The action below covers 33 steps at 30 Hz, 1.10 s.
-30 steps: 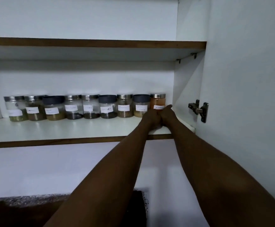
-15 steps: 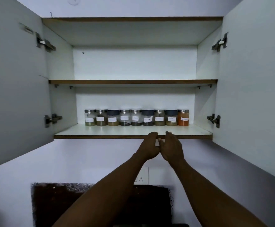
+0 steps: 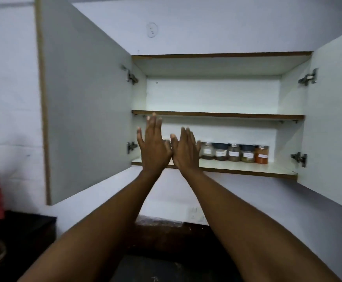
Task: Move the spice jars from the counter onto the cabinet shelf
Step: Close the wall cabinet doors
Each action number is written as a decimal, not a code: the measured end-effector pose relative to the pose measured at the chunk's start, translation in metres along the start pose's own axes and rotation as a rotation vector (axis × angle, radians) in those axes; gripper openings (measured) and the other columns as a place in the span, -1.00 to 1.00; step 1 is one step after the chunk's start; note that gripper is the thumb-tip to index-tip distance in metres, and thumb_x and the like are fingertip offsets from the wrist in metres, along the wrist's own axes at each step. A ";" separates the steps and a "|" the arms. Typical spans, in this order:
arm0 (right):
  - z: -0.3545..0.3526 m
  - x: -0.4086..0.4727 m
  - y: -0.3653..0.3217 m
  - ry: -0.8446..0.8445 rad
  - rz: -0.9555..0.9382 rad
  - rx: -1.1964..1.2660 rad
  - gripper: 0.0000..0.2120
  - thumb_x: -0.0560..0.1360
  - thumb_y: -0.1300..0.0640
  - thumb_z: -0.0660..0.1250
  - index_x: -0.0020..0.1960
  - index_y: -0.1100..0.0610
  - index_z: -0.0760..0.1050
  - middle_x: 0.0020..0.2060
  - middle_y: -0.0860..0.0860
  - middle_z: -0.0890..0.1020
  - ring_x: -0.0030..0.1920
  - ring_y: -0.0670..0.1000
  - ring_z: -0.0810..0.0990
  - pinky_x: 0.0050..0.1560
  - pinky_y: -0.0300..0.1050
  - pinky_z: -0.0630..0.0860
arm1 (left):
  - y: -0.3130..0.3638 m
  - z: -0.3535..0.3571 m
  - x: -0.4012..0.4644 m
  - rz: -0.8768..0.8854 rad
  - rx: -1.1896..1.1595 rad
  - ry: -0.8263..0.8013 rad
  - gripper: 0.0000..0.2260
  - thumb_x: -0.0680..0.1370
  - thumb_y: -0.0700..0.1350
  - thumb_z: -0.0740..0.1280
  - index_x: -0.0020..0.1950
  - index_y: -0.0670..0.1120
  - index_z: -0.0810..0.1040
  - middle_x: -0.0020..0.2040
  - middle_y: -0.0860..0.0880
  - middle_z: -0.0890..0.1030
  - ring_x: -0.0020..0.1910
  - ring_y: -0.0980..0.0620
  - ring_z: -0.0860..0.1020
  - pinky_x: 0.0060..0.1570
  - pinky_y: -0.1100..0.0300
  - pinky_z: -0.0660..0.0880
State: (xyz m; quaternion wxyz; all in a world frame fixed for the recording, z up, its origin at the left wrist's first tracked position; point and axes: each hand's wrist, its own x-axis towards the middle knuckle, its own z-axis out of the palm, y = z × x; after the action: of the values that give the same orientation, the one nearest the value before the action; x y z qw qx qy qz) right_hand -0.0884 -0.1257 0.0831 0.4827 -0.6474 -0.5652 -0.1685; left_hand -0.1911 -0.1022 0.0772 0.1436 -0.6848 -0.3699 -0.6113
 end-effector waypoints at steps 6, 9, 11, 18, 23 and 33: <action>0.048 -0.016 -0.149 -0.124 -0.227 0.200 -0.45 0.71 -0.11 0.03 0.60 0.16 0.22 0.60 0.12 0.28 0.63 0.11 0.19 0.61 0.23 0.09 | -0.100 -0.104 0.024 -0.426 0.328 0.218 -0.25 0.54 0.00 0.23 0.69 -0.09 0.04 0.72 -0.07 0.02 0.71 -0.04 0.01 0.59 -0.32 -0.03; 0.069 -0.044 -0.186 -0.184 -0.260 0.285 -0.54 0.71 -0.01 0.06 0.54 0.17 0.31 0.51 0.14 0.41 0.55 0.14 0.34 0.55 0.25 0.25 | -0.126 -0.124 0.020 -0.534 0.329 0.258 -0.25 0.56 -0.09 0.31 0.69 -0.10 0.03 0.72 -0.05 0.00 0.71 0.00 0.02 0.57 -0.38 0.00; 0.077 -0.055 -0.192 -0.226 -0.179 0.382 -0.57 0.71 0.00 0.06 0.49 0.17 0.36 0.44 0.15 0.49 0.47 0.17 0.44 0.48 0.23 0.35 | -0.129 -0.128 0.018 -0.549 0.307 0.296 -0.25 0.56 -0.15 0.30 0.69 -0.10 0.02 0.72 -0.03 0.00 0.69 0.02 0.09 0.56 -0.34 0.03; 0.067 -0.054 -0.137 -0.380 -0.090 0.438 -0.47 0.62 -0.12 0.16 0.52 0.10 0.31 0.44 0.21 0.47 0.44 0.28 0.43 0.41 0.18 0.39 | -0.107 -0.146 0.036 -0.807 0.157 0.514 -0.44 0.34 -0.17 0.20 0.38 -0.08 0.41 0.35 -0.10 0.49 0.35 -0.22 0.46 0.27 -0.14 0.37; 0.049 -0.070 -0.075 -0.221 -0.527 0.391 -0.51 0.59 -0.01 0.33 0.46 0.12 0.36 0.28 0.09 0.60 0.30 0.16 0.54 0.31 0.11 0.48 | -0.064 -0.113 0.017 -0.466 -0.071 0.516 -0.68 0.38 -0.11 0.22 0.12 -0.07 0.45 0.07 -0.06 0.57 0.05 -0.13 0.55 -0.04 0.05 0.46; 0.032 -0.032 0.085 0.064 0.067 0.416 -0.70 0.59 0.04 0.34 0.29 0.09 0.47 0.12 0.10 0.68 0.14 0.16 0.66 0.10 0.13 0.59 | 0.056 0.066 0.021 -0.033 -0.189 -0.216 -0.53 0.47 0.00 0.50 0.22 -0.05 0.30 0.15 -0.09 0.43 -0.04 -0.03 0.51 -0.11 0.08 0.51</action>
State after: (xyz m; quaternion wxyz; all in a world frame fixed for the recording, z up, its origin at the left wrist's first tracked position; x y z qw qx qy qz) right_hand -0.0325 -0.1092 0.0060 0.6289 -0.5468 -0.5502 -0.0526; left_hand -0.1046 -0.0909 0.0974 0.0276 -0.7508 -0.3350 -0.5686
